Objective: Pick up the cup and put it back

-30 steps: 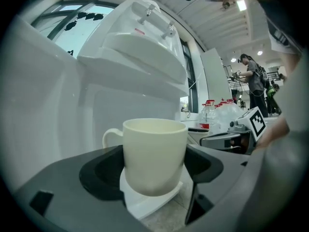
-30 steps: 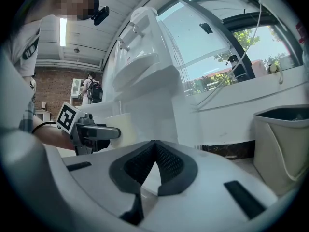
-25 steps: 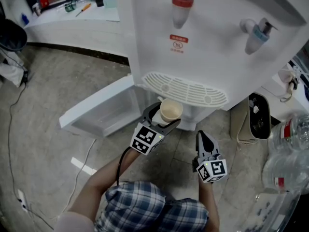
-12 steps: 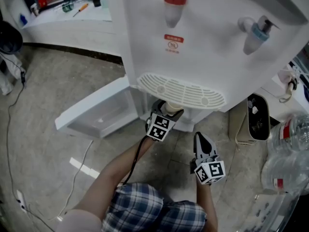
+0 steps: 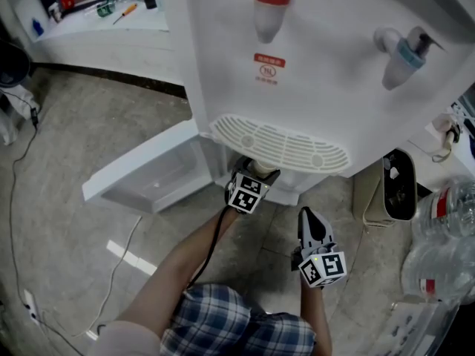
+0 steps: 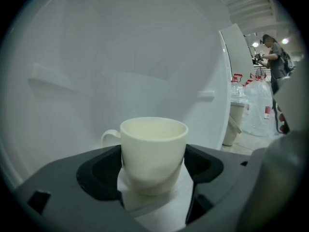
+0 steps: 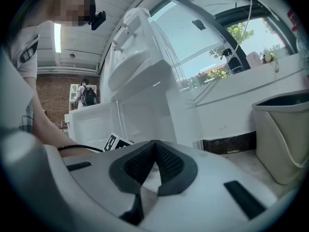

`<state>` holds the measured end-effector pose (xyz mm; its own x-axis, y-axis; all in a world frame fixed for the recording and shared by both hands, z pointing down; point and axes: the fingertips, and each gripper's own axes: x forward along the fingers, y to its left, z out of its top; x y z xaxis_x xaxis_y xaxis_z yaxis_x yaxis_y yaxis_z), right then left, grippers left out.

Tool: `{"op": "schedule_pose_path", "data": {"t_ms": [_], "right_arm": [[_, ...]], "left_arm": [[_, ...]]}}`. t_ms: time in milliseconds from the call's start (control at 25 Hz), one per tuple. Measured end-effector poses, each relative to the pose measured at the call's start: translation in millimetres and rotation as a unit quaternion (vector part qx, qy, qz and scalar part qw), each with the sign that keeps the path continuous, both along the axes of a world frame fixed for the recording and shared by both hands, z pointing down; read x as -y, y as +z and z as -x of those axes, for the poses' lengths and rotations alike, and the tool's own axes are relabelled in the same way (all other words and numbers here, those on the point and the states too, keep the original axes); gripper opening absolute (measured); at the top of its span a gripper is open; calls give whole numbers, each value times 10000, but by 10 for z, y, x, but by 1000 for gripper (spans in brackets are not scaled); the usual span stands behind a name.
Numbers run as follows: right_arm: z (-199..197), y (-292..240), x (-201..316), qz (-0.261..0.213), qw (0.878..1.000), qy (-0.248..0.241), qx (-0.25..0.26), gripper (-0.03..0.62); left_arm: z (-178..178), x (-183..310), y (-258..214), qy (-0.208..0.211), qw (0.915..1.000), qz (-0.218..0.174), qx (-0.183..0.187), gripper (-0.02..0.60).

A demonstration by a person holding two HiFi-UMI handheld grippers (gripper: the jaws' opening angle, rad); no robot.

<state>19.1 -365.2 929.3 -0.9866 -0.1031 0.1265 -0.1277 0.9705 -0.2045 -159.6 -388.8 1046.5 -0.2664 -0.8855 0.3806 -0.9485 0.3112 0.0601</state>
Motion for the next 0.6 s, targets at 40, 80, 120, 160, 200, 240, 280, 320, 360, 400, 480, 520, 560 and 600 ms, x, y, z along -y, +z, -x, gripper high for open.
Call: {"op": "schedule_pose_path", "data": {"t_ms": [40, 80, 120, 160, 200, 240, 280, 320, 360, 400, 480, 520, 560, 600], "right_arm": [[2, 5, -4, 15, 10000, -1, 7, 17], [5, 10, -10, 27, 10000, -5, 14, 17], [7, 14, -17, 36, 10000, -8, 19, 17], [8, 16, -23, 42, 10000, -11, 24, 17], [7, 16, -28, 46, 10000, -12, 28, 17], [4, 14, -29, 46, 10000, -11, 31, 17], [0, 9, -26, 45, 10000, -5, 37, 17], [-3, 1, -20, 46, 10000, 5, 46, 17], [-5, -6, -15, 51, 10000, 16, 59, 17], [-5, -12, -14, 58, 10000, 23, 72, 17], [-6, -21, -22, 56, 9999, 16, 90, 17], [-9, -26, -30, 45, 9999, 0, 95, 17], [-12, -31, -37, 29, 9999, -17, 99, 17], [-17, -38, -41, 11, 9999, -27, 102, 17]], "left_arm": [[-14, -14, 7, 22, 10000, 32, -28, 391], [-28, -31, 19, 54, 10000, 78, -17, 393], [-37, -54, 33, 71, 9999, 112, 18, 394], [-38, -87, 40, 49, 9999, 119, 45, 397], [-35, -133, 35, -14, 9999, 101, 36, 404], [-35, -187, 22, -95, 9999, 77, -9, 407], [-40, -239, 16, -160, 9998, 60, -61, 407], [-49, -280, 19, -194, 9997, 55, -97, 408], [-60, -309, 24, -198, 9997, 52, -115, 408], [-72, -327, 21, -182, 9998, 38, -122, 408], [-105, -338, -29, -112, 9999, -41, -108, 408], [-128, -338, -70, -68, 9999, -99, -93, 408], [-155, -342, -115, -24, 9998, -163, -83, 408], [-186, -352, -162, 17, 9997, -231, -80, 408]]}}
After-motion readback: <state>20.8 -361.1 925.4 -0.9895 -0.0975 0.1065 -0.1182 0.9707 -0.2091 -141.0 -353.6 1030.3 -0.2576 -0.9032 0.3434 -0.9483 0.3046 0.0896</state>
